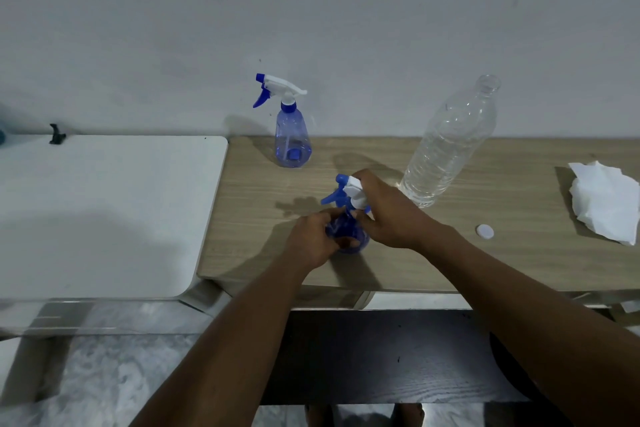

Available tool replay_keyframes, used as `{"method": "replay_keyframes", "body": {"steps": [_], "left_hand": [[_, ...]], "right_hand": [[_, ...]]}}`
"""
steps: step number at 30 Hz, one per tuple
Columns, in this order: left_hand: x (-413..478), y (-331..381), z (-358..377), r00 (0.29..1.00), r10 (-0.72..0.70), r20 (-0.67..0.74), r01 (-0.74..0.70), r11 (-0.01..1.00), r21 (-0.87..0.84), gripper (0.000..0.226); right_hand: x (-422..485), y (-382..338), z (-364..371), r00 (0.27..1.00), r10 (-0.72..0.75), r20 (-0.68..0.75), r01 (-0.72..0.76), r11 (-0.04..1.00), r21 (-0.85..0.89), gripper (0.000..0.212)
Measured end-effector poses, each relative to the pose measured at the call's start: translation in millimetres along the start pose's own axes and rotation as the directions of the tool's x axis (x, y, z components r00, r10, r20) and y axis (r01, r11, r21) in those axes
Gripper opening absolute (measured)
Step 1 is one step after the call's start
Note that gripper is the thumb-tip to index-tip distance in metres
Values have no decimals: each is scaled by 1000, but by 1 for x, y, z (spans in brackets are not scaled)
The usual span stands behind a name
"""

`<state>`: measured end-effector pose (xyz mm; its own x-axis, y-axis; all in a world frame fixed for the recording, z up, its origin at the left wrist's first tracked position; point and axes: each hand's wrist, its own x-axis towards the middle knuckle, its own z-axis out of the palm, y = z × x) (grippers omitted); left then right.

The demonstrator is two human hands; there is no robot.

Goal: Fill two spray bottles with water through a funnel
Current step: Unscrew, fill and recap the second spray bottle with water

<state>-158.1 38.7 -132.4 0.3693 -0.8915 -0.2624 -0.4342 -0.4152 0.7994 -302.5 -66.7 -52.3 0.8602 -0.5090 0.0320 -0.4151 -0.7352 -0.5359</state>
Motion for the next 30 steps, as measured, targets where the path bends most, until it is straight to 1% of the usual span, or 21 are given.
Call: {"method": "replay_keyframes", "body": {"steps": [2, 5, 7, 9, 12, 16, 17, 20, 24, 26, 28, 30], "left_hand": [[0, 0, -1, 1000, 11, -12, -11, 1000, 9, 75], [-1, 0, 0, 1000, 9, -14, -9, 1000, 0, 71], [-1, 0, 1, 1000, 3, -13, -3, 1000, 5, 68], [0, -1, 1, 1000, -5, -19, 5, 1000, 10, 68], [0, -1, 1, 1000, 5, -20, -4, 1000, 6, 74], [0, -1, 4, 1000, -12, -11, 12, 1000, 16, 65], [0, -1, 4, 1000, -7, -14, 7, 1000, 24, 65], [-1, 0, 4, 1000, 6, -11, -6, 1000, 11, 72], [-2, 0, 4, 1000, 13, -11, -12, 1000, 21, 63], [-3, 1, 4, 1000, 15, -9, -15, 1000, 18, 66], [-4, 1, 4, 1000, 19, -7, -19, 1000, 11, 70], [-4, 2, 5, 1000, 31, -5, -31, 999, 14, 67]], "right_hand": [[4, -3, 0, 999, -32, 3, 33, 992, -122, 39], [7, -8, 5, 994, -60, -91, 32, 957, -289, 39], [8, -8, 10, 987, -73, -141, 23, 945, -327, 42], [8, -6, 11, 987, -93, -133, 50, 953, -299, 44], [6, -3, 9, 990, -99, -102, 73, 969, -235, 41], [5, -1, 17, 981, -71, -181, 5, 941, -338, 45], [6, -1, 18, 978, -84, -189, 14, 939, -344, 44], [4, 1, 13, 981, -115, -157, 69, 959, -274, 39], [5, 1, 13, 981, -100, -164, 45, 949, -311, 47], [3, 2, 13, 980, -125, -152, 78, 956, -282, 45], [0, 2, 10, 987, -110, -121, 82, 973, -217, 40], [0, 2, 10, 987, -95, -133, 62, 971, -230, 42]]}}
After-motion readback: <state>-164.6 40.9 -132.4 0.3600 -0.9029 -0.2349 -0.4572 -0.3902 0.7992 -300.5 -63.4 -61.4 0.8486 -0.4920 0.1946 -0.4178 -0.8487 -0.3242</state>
